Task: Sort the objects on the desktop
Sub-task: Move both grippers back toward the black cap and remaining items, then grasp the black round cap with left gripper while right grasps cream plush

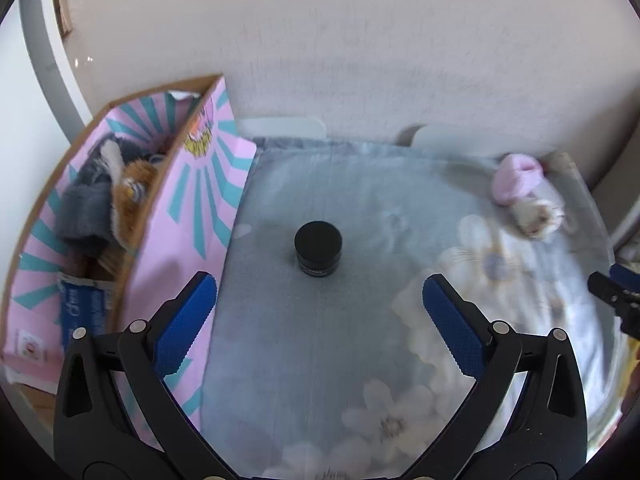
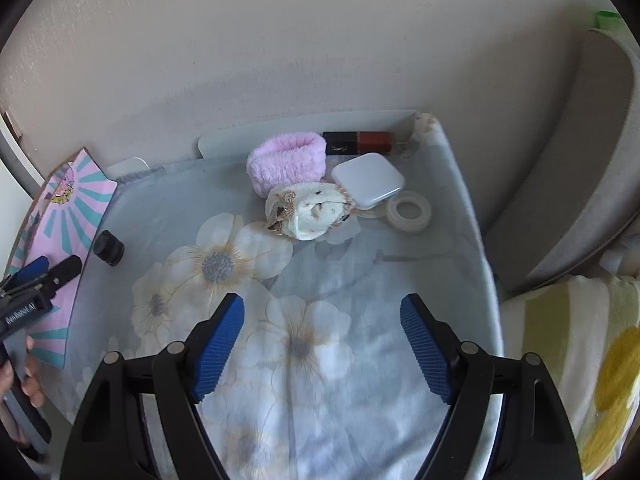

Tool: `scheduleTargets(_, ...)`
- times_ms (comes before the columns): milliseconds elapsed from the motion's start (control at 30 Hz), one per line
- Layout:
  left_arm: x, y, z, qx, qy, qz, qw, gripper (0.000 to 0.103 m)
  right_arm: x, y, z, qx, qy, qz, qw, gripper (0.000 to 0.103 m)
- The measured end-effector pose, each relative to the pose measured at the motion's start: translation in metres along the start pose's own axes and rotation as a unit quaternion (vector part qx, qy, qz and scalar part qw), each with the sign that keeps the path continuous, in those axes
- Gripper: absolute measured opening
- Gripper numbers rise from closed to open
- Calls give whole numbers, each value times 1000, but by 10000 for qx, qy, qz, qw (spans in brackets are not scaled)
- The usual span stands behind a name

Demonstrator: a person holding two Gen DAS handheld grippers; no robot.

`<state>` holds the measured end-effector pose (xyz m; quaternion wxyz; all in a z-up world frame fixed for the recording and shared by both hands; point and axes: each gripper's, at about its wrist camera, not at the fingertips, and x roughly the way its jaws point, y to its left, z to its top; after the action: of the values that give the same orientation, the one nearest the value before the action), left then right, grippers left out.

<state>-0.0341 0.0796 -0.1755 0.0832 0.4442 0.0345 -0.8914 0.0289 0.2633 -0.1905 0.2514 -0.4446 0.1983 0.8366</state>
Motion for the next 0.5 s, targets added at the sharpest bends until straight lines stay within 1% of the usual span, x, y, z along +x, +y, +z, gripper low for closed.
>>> scheduleTargets(33,3,-6,-1,137,-76,154,9998,103,9,0,3,24,30,63,10000,77)
scheduleTargets(100,14,-15,-2,299,-88,62,9995,103,19,1,8,97,54,153,9998,77)
scheduleTargets(167,23,-19,-1,336,-90,163,9993,103,29,1,13,148,64,239,9996,77)
scheduleTargets(233,34,-19,1,256,-47,263,9993,103,39,2,19,180,74,233,9995,77)
scheduleTargets(367,55,-10,5,-106,40,320,9994,103,56,-1,31,391,129,215,9989,77)
scheduleTargets(433,62,-6,6,-240,99,286,9993,101,64,-5,38,586,145,351,9976,77)
scheduleTargets(467,65,-6,6,-290,126,241,9992,94,68,-5,41,652,157,402,9969,77)
scheduleTargets(500,67,-5,6,-336,170,153,9992,84,69,-6,43,698,156,409,9966,77)
